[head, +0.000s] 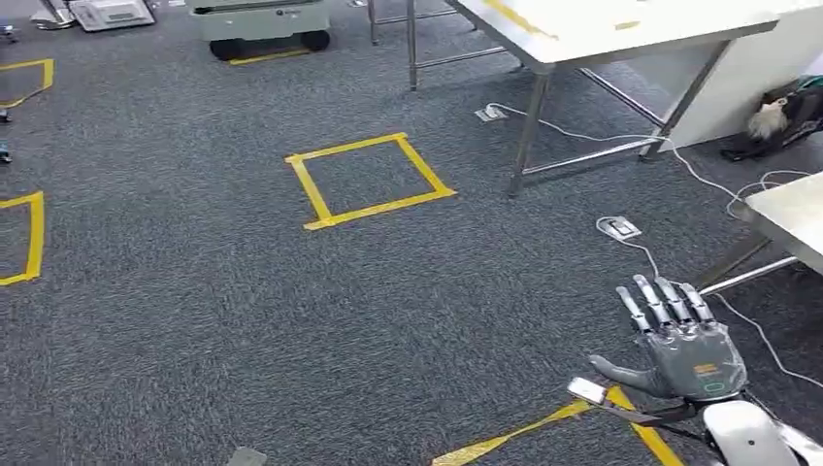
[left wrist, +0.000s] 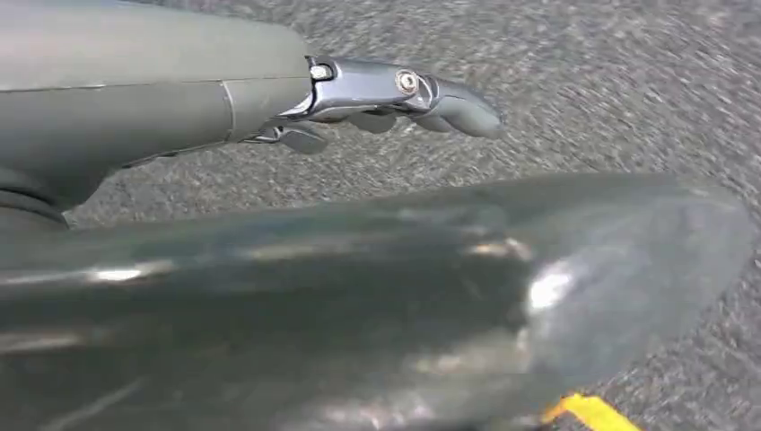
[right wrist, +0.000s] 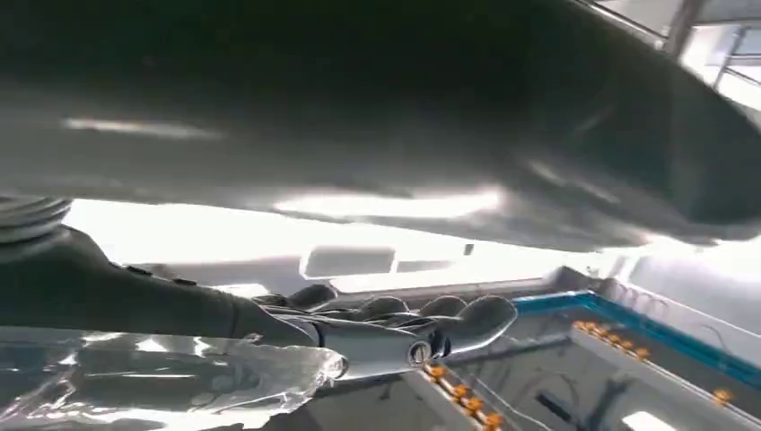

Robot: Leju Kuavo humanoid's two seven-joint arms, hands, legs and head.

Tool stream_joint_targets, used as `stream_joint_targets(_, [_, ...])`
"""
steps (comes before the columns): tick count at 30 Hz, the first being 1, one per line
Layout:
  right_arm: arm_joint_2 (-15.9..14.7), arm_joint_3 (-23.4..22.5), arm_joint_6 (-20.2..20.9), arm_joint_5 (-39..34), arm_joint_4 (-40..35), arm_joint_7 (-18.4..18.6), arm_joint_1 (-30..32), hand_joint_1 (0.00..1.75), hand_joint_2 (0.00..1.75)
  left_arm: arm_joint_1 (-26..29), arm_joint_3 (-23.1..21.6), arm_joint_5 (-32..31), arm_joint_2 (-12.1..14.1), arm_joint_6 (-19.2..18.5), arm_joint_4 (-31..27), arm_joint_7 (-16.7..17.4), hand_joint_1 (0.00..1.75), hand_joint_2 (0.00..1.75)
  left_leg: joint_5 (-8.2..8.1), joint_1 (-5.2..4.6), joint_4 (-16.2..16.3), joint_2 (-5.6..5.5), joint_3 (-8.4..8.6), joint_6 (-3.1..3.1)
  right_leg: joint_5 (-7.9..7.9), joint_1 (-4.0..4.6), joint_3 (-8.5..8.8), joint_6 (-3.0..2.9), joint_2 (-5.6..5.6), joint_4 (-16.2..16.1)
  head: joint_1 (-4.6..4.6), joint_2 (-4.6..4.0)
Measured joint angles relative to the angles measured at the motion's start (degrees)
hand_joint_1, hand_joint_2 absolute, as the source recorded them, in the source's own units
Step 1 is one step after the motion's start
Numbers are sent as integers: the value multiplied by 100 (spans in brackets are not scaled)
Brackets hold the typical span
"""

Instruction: Take the parts from the cabinet and place them on the table.

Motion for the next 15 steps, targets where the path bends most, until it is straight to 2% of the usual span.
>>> stream_joint_targets(1, [0, -2, 0, 0, 0, -2, 10, 0, 0, -7, 0, -2, 0, 0, 0, -2, 0, 0, 13, 1, 30, -60, -30, 20, 10, -1, 13, 16, -76, -35, 26, 0])
stream_joint_targets(3, [0, -2, -2, 0, -2, 0, 10, 0, 0, 19, 0, -2, 0, 0, 0, -2, 0, 0, 15, -11, 21, -220, -47, 61, -4, -3, 64, 58, -222, -77, 22, 0])
stream_joint_targets(4, [0, -13, -2, 0, -15, 0, 18, 0, 0, 28, 0, -2, 0, 0, 0, -2, 0, 0, 48, 39, -29, -297, -15, 107, -49, -14, 49, 104, -222, -64, 9, 0])
stream_joint_targets(5, [0, -22, -2, 2, -20, 0, 17, 0, 0, 37, 2, 2, 0, 0, 0, -2, 0, 0, 51, 53, -36, -352, -3, 126, -161, -40, 1, 126, 132, 79, 44, 0])
stream_joint_targets(6, [-2, -39, -17, 0, -28, 9, 39, 0, 0, 21, 4, 2, 2, 0, 0, -2, 0, 0, 55, 59, -35, -417, -2, 168, -363, -57, -155, 135, 372, 442, 59, 0])
stream_joint_targets(7, [-4, -48, -17, -2, -26, 11, 73, 0, 0, 5, 4, 0, -2, -2, 0, -2, 0, 0, 57, 62, -35, -496, -2, 178, -568, -57, -381, 146, 499, 908, 81, 0])
stream_joint_targets(8, [-4, -46, -17, -2, -28, 9, 106, 0, 0, 3, 4, 0, -11, -2, 0, -2, 0, 0, 53, 61, -34, -572, -4, 185, -748, -57, -629, 158, 559, 1378, 92, 0])
stream_joint_targets(9, [-4, -41, -17, -2, -28, 7, 135, 0, 0, 5, 4, 0, -13, -4, 0, -2, 0, 0, 52, 59, -33, -658, -1, 187, -828, -58, -831, 164, 578, 1718, 87, 0])
stream_joint_targets(10, [-4, -46, -17, -2, -28, 7, 157, 0, 0, 16, 4, 0, -13, -4, 0, -2, 0, 0, 52, 60, -31, -739, 6, 187, -758, -59, -903, 165, 582, 1765, 90, 0])
stream_joint_targets(11, [-4, -57, -17, -2, -28, 7, 171, 0, 0, 23, 4, 2, -13, -4, 0, -2, 0, 0, 52, 63, -30, -824, 16, 186, -549, -63, -837, 166, 586, 1540, 92, 0])
stream_joint_targets(12, [-4, -70, -17, -2, -31, 7, 177, 0, 0, 23, 4, 2, -15, -4, 0, -2, 0, 0, 50, 71, -25, -909, 33, 179, -261, -82, -647, 176, 617, 1095, 90, 0])
stream_joint_targets(13, [-4, -85, -17, -2, -35, 7, 183, 0, 0, 20, 4, 2, -17, -4, 0, -2, 0, 0, 46, 84, -21, -982, 50, 165, -5, -111, -418, 189, 701, 607, 90, 0])
stream_joint_targets(14, [-4, -103, -15, -2, -48, 7, 186, 0, 0, 19, 4, 0, -20, -4, 0, -2, 0, 0, 38, 79, -11, -1059, 51, 119, 151, -173, -208, 229, 977, 144, 96, 0])
stream_joint_targets(15, [-4, -105, -15, -2, -52, 7, 186, 0, 0, 2, 4, 0, -9, -4, 0, -2, 0, 0, 32, 58, 33, -1133, 15, 79, 63, -186, -146, 210, 1134, 1, 98, 0])
